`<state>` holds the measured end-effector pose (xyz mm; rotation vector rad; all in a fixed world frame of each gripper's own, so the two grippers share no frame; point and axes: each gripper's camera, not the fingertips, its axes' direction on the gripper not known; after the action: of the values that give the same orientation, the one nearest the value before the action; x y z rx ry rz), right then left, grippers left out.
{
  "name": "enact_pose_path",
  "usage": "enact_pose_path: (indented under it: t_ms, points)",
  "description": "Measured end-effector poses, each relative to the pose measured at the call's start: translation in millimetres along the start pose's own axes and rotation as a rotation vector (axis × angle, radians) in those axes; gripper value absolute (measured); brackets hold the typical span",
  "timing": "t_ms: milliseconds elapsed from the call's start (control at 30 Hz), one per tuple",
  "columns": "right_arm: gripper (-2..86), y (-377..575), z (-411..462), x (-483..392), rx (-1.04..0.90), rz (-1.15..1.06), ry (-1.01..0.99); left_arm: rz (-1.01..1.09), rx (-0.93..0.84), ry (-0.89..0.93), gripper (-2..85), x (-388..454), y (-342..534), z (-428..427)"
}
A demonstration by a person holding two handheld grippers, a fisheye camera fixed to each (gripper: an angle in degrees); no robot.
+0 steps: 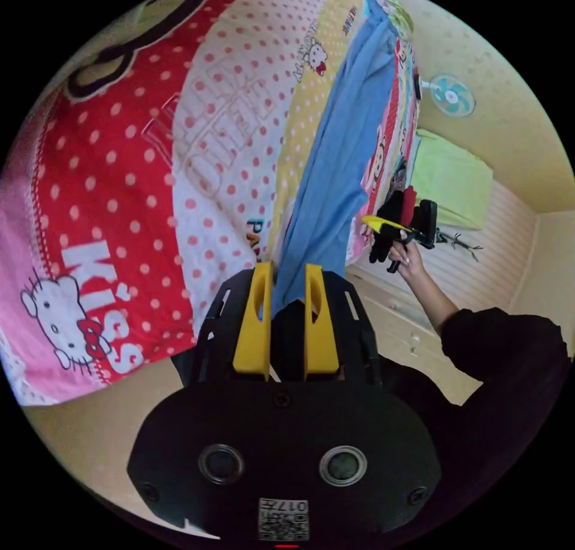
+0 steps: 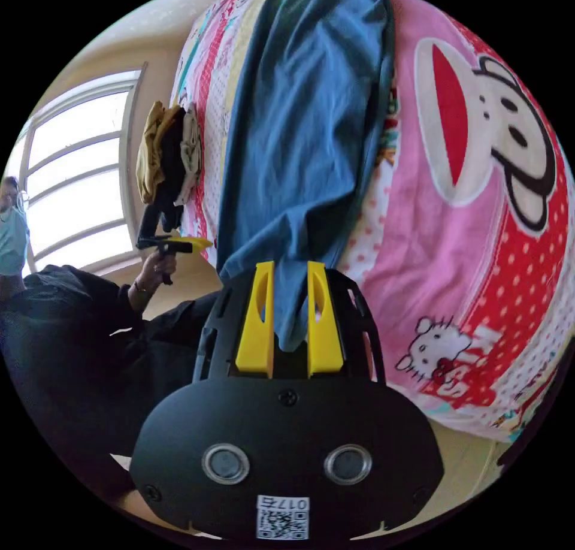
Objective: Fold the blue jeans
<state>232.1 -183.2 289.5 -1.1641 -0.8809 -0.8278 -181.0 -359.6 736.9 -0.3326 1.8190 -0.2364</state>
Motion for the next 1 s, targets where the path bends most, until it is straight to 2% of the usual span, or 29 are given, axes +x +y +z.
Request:
enact_pose_path:
  t_ms: [67, 133, 200, 333, 467, 600, 667, 733, 833, 933, 1000]
  points:
    - [9.3, 29, 35, 2, 0.023, 0.054, 0.015, 0.048, -0.061, -0.059, 9.0, 9, -11, 11]
    - [8.5, 42, 41, 7, 0.11, 0.089, -0.032, 0.116, -0.178, -0.096, 8.8, 19, -17, 29]
    - [7.8, 48, 42, 6, 0.151, 0.091, -0.066, 0.156, -0.216, -0.111, 7.9, 25, -17, 34]
    - [3.5, 65, 49, -14, 0.145, 0.034, -0.014, 0.223, -0.315, -0.183, 0.5, 42, -17, 46]
    - [2.1, 119, 39, -31, 0.234, 0.066, 0.007, 0.337, -0.333, -0.203, -0.8, 68, -2, 39]
    - [1.8, 170, 67, -18, 0.306, 0.198, -0.077, 0.314, -0.37, -0.168, -0.8, 80, 5, 49]
    - [2.0, 174, 80, -13, 0.308, 0.22, -0.16, 0.306, -0.366, -0.257, -0.7, 81, 9, 56]
    - [2.7, 168, 85, -12, 0.244, 0.23, -0.092, 0.246, -0.356, -0.321, 0.1, 75, 8, 56]
    - [5.8, 152, 61, -13, 0.315, 0.184, -0.088, 0.159, -0.274, -0.203, 5.8, 71, 1, 30]
    - [8.2, 109, 23, -18, 0.401, 0.105, 0.008, 0.171, -0.111, -0.195, 12.8, 87, -14, 1]
    - [9.6, 71, 8, -20, 0.447, 0.05, 0.053, 0.191, -0.047, -0.215, 13.3, 96, -30, 1]
